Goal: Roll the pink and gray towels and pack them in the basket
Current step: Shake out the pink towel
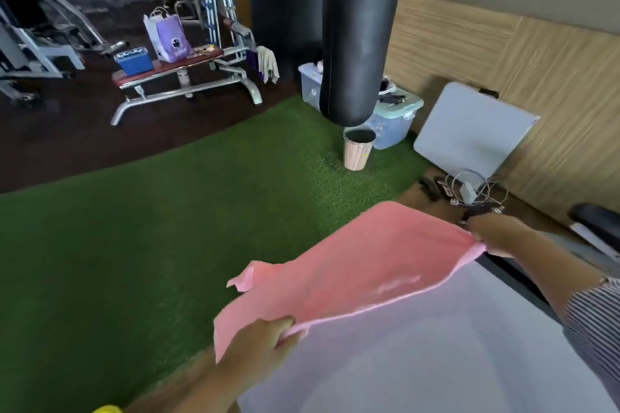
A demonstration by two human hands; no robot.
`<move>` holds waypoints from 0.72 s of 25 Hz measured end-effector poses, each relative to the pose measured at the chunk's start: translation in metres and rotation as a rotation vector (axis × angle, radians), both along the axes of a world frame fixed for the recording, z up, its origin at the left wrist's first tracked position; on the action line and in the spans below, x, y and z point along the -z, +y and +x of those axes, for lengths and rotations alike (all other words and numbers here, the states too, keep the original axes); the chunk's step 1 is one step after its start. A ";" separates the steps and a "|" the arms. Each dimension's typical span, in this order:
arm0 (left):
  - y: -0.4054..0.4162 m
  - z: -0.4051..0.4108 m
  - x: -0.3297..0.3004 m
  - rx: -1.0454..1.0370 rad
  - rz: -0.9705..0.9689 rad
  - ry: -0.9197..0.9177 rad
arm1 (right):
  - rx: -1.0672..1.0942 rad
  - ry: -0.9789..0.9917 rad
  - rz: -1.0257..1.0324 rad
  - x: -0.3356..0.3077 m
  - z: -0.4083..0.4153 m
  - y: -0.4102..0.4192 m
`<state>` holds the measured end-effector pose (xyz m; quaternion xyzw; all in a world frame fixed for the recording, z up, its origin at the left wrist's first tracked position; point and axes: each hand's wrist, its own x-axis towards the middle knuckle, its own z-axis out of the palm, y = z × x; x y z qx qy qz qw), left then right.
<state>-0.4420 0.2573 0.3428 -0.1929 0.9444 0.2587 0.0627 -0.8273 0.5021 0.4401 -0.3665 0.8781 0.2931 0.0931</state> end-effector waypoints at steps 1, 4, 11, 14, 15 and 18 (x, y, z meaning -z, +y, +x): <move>0.008 0.005 -0.001 -0.007 0.012 -0.007 | -0.010 -0.031 0.023 0.006 0.007 0.005; 0.027 0.021 -0.007 -0.007 -0.043 -0.012 | -0.050 -0.110 0.021 0.014 0.026 0.021; 0.069 0.077 -0.003 -0.015 0.086 -0.078 | 0.026 -0.039 -0.086 0.024 0.036 0.097; 0.107 0.094 -0.011 0.039 0.149 -0.069 | 0.076 -0.038 -0.068 0.026 0.044 0.140; 0.120 0.098 -0.013 0.050 0.155 -0.060 | 0.061 -0.015 -0.076 0.030 0.048 0.150; 0.157 0.121 -0.018 0.030 0.181 -0.047 | 0.061 0.022 -0.143 0.037 0.074 0.178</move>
